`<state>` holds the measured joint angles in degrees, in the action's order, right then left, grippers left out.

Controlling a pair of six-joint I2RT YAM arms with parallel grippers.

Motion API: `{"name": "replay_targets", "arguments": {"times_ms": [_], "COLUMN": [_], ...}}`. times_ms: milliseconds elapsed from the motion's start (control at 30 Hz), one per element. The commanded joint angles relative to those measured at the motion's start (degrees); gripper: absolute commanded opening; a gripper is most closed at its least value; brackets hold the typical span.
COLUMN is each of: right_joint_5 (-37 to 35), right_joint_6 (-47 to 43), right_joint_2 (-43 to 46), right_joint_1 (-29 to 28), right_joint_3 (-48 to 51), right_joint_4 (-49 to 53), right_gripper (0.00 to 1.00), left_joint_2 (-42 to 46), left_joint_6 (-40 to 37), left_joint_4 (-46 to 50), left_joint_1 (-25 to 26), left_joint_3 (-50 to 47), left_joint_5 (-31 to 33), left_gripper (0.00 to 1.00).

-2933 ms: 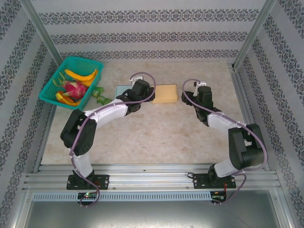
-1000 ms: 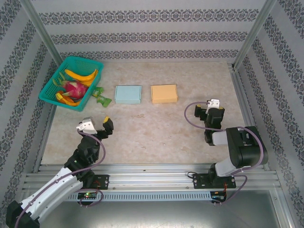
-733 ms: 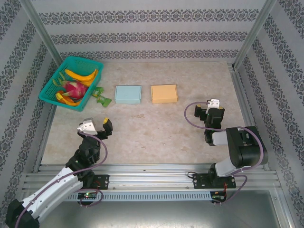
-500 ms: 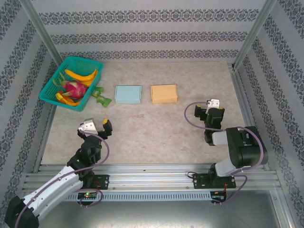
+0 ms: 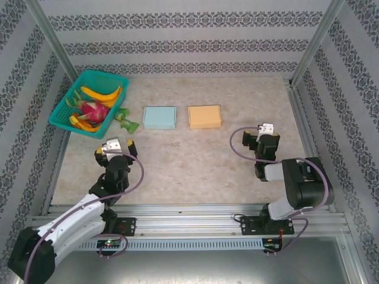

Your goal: Fold the paper box

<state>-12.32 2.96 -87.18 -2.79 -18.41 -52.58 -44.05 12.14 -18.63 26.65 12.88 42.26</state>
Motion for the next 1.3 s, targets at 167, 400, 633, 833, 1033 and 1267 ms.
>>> {"name": "replay_targets", "arguments": {"times_ms": [167,400,633,833,1033,1267], "right_joint_5": [1.4,1.4,1.4,1.4,1.5,1.5], "right_joint_6": [-0.5,-0.4,-0.4,-0.4,-0.4,-0.5], "right_joint_2": [0.4,0.5,0.5,0.4,0.5,0.4], "right_joint_1": [-0.1,-0.1,-0.1,-0.1,-0.1,-0.1], "right_joint_3": [-2.5,-2.5,-2.6,-2.6,-2.5,-2.6], "right_joint_4": [-1.2,-1.2,-1.2,-1.2,-1.2,-1.1], "right_gripper": [0.98,0.98,0.98,0.98,0.98,0.98], "left_joint_2": [-13.6,-25.8,-31.0,-41.4,-45.3,-45.2], "left_joint_6": [-6.3,-3.2,-4.6,-10.6,-12.6,-13.6], "left_joint_4": [-11.5,-17.9,-24.6,-35.6,-29.3,-31.5], "left_joint_1": [-12.9,-21.7,-26.0,-26.2,-26.1,-24.6], "left_joint_3": [4.6,4.1,4.8,5.3,10.5,9.2], "left_joint_5": [-14.6,-23.4,-28.8,-38.5,-42.8,-40.5], "left_gripper": [1.0,1.0,1.0,1.0,1.0,1.0]}}
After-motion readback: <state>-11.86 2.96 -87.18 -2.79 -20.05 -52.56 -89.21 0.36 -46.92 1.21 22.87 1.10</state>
